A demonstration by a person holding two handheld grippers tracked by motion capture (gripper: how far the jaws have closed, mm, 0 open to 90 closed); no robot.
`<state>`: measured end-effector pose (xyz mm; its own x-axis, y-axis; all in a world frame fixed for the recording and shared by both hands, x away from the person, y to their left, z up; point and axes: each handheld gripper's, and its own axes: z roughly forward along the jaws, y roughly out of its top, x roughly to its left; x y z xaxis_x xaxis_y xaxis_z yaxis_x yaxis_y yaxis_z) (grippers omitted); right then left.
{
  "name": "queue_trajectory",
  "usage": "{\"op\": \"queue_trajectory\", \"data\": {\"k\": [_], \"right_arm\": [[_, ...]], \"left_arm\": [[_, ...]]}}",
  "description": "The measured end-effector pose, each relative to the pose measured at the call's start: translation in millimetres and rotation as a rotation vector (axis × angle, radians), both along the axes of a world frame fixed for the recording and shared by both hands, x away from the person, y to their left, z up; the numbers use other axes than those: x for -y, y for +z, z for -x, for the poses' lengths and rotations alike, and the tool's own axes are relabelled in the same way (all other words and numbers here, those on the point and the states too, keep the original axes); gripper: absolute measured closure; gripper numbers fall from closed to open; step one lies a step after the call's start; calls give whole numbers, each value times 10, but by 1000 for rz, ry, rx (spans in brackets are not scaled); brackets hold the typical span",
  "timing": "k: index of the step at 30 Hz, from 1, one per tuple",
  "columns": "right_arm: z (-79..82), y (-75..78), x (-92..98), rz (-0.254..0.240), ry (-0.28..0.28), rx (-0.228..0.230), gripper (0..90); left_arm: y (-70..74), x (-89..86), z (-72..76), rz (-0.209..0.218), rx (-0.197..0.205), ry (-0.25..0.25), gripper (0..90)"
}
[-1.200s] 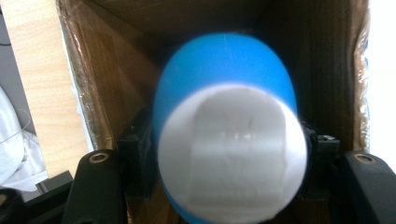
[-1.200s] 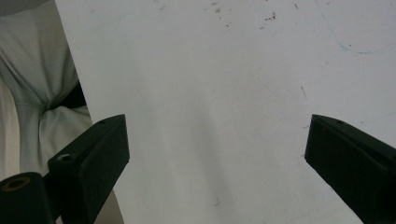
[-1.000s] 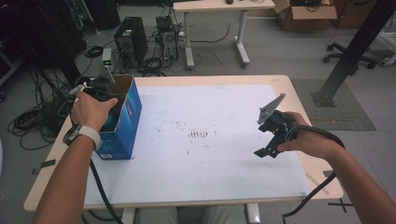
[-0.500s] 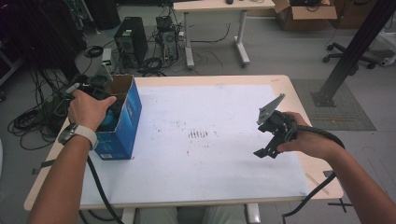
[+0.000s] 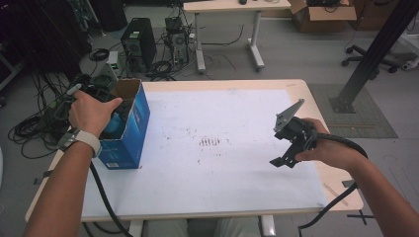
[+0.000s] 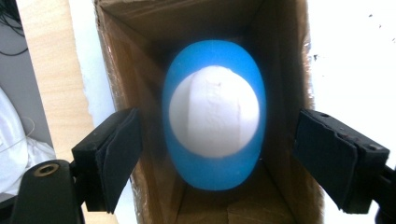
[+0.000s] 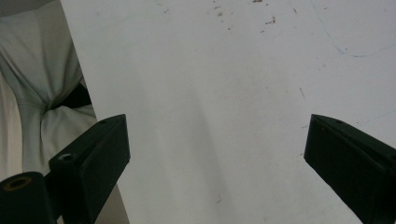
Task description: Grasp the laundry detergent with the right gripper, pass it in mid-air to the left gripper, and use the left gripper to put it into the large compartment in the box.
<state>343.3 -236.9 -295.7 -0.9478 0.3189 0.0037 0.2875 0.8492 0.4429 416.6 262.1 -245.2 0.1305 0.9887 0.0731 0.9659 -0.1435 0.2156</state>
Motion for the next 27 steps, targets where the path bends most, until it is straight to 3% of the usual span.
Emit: {"op": "queue_trajectory", "data": {"k": [12,19,27], "right_arm": [[39,35,9,8,-1,6,68],[49,53,12,10,-3,7,68],[59,55,7,10,-5,8,68]], "left_arm": [[243,39,107,18,12,-32,161],[449,161,220,8,29,-105,153],[590,314,334,25,30,-172,136]]}}
